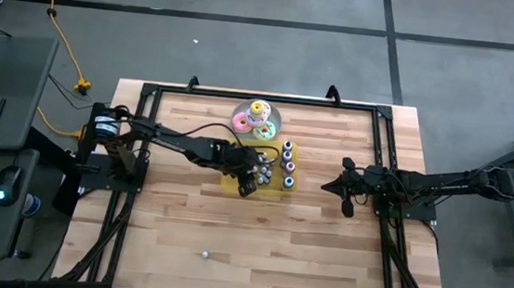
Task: Pick & Place food coloring
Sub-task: Put the small black food coloring bottle into the yellow container
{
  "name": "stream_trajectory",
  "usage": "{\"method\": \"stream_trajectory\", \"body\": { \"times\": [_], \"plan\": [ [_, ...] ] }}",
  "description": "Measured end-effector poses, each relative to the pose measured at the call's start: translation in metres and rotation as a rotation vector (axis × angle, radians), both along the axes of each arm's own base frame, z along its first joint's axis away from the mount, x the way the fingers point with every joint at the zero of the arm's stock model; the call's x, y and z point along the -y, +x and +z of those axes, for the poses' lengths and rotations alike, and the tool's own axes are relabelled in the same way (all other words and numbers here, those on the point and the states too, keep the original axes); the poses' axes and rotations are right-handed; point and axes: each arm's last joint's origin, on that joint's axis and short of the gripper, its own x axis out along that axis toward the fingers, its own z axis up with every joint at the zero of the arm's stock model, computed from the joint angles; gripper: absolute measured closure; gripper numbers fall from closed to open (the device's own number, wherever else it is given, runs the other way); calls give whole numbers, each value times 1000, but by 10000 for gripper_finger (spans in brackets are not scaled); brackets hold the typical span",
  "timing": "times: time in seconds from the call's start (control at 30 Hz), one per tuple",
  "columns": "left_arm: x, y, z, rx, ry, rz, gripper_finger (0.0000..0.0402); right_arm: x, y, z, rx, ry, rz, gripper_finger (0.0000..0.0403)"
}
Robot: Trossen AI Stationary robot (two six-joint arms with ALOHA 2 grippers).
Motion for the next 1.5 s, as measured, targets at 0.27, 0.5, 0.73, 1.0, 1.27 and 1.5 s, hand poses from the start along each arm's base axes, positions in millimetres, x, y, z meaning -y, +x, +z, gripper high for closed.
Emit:
{"method": "stream_trajectory", "body": {
  "times": [0.27,0.5,0.73,1.0,1.27,1.5],
  "plan": [
    [0,-5,48,77,84,-96,224,0,0,0,0,0,0,402],
    [4,-30,105,195,122,-255,224,0,0,0,0,0,0,402],
    [10,-76,136,164,122,-360,224,0,0,0,-2,0,0,402],
    [18,-132,158,122,-22,-497,224,0,0,0,-1,0,0,402],
    [23,-202,140,190,-95,-472,224,0,0,0,-1,0,0,402],
    [24,-227,114,205,-205,-366,224,0,0,0,-1,0,0,402]
  ]
}}
